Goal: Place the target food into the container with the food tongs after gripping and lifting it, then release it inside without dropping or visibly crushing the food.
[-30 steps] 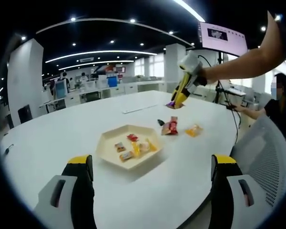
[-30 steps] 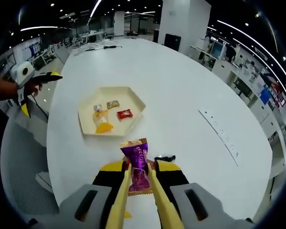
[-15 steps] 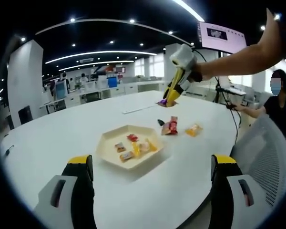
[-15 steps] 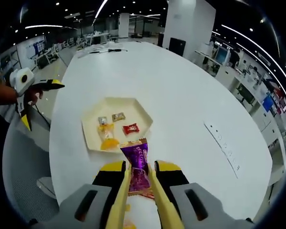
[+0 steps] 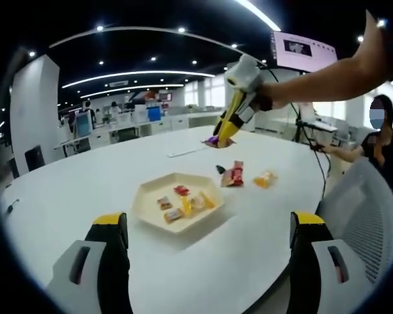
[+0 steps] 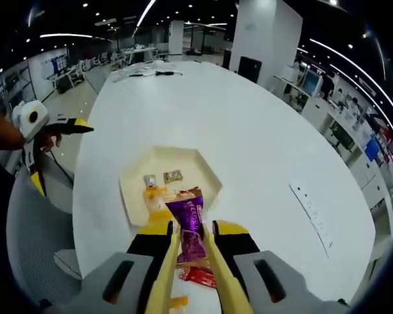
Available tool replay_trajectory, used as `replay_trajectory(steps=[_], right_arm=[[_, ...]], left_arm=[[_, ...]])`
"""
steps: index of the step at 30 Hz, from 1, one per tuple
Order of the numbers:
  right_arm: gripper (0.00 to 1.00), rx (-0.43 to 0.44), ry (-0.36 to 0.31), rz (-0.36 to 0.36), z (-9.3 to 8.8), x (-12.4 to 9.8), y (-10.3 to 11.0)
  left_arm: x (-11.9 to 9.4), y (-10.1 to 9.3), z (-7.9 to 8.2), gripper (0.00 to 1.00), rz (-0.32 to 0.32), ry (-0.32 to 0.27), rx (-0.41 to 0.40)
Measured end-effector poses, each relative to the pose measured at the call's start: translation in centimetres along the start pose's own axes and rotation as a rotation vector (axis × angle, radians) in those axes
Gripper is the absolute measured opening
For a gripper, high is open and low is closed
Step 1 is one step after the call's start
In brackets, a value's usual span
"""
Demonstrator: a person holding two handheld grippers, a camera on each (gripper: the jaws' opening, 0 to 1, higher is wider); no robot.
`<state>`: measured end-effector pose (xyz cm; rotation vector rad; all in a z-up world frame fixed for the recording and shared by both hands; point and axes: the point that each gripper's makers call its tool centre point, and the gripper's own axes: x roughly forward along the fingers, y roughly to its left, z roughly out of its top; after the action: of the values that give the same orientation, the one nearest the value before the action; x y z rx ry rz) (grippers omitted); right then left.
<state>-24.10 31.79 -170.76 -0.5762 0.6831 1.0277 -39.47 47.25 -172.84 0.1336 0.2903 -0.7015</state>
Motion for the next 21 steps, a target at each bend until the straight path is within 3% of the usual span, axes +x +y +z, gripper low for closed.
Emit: replay_trajectory(steps=[21], right_arm=[[0.23, -0.046, -0.007, 0.056, 4.6, 3.9, 2.1]], left_arm=[[0.0, 0.2, -0.2, 0.98, 0.012, 0.012, 0.012]])
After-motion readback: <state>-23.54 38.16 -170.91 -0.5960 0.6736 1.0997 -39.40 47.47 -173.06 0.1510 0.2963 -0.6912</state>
